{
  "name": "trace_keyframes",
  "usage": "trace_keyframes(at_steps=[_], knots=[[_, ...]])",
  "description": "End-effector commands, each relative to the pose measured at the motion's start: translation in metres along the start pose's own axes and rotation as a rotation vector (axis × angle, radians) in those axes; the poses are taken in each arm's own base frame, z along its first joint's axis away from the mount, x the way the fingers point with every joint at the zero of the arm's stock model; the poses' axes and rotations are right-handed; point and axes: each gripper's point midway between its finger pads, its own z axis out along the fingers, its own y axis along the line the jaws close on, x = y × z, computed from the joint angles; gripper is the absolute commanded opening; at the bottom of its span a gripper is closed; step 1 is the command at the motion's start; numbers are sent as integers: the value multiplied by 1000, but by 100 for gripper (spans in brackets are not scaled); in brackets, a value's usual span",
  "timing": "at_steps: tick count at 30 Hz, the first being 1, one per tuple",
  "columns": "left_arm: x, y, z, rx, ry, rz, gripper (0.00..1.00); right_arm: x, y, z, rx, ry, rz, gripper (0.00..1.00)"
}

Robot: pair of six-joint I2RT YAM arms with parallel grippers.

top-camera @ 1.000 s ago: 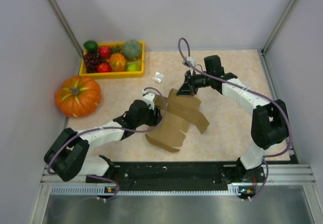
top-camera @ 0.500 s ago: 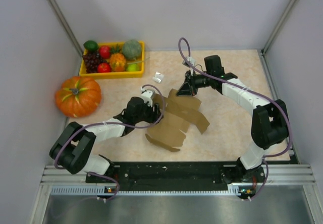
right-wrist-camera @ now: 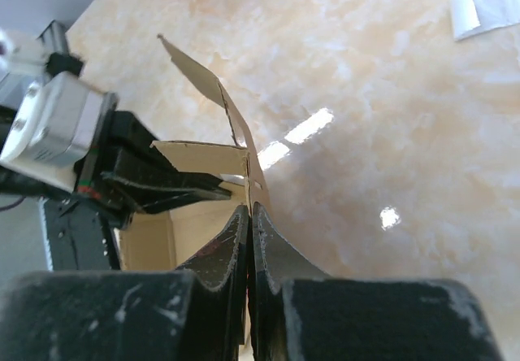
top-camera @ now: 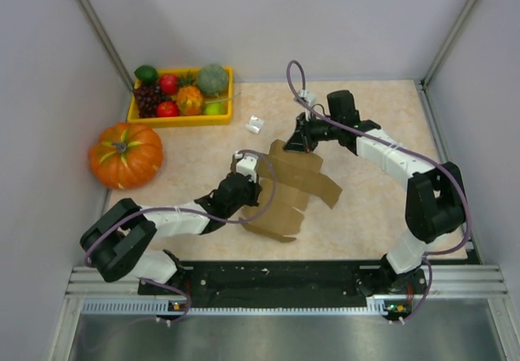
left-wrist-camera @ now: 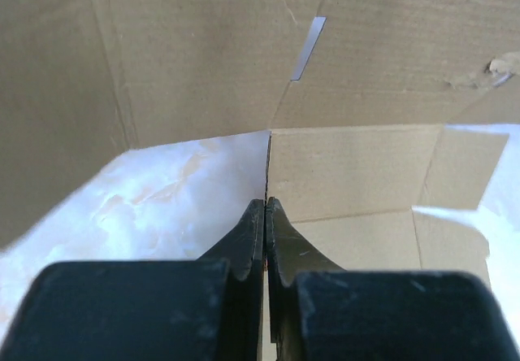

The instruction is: Fold the paper box

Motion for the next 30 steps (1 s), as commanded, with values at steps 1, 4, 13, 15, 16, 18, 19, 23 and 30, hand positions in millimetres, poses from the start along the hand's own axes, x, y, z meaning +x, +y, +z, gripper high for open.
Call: trace_keyframes(at_steps=[1,4,13,15,16,18,19,23,30], knots=[[-27,8,-5,-215,-169,5,0,-19,2,-4,128,-82,-21,0],[-18,14,-1,-332,-145,-10,0,-19,5,-3,159,-102,-22,0],[-11,2,2,-242,-140,-29,14,-2,8,-2,262,-114,-85,0],[-13,-5,-3,-185,-152,-44,22,0,6,-3,267,-104,-105,0],[-11,-12,-3,-133,-135,-46,28,2,8,-3,263,-91,-113,0],[-9,-20,-8,-79,-115,-52,37,-1,7,-5,274,-92,-141,0],[-9,-22,-10,-56,-106,-62,40,-1,8,-7,276,-94,-152,0],[-24,-22,-40,-11,-121,-159,51,2,3,-13,305,-70,-212,0],[-66,55,-71,-63,-181,-357,75,8,7,-9,249,-24,-276,0]])
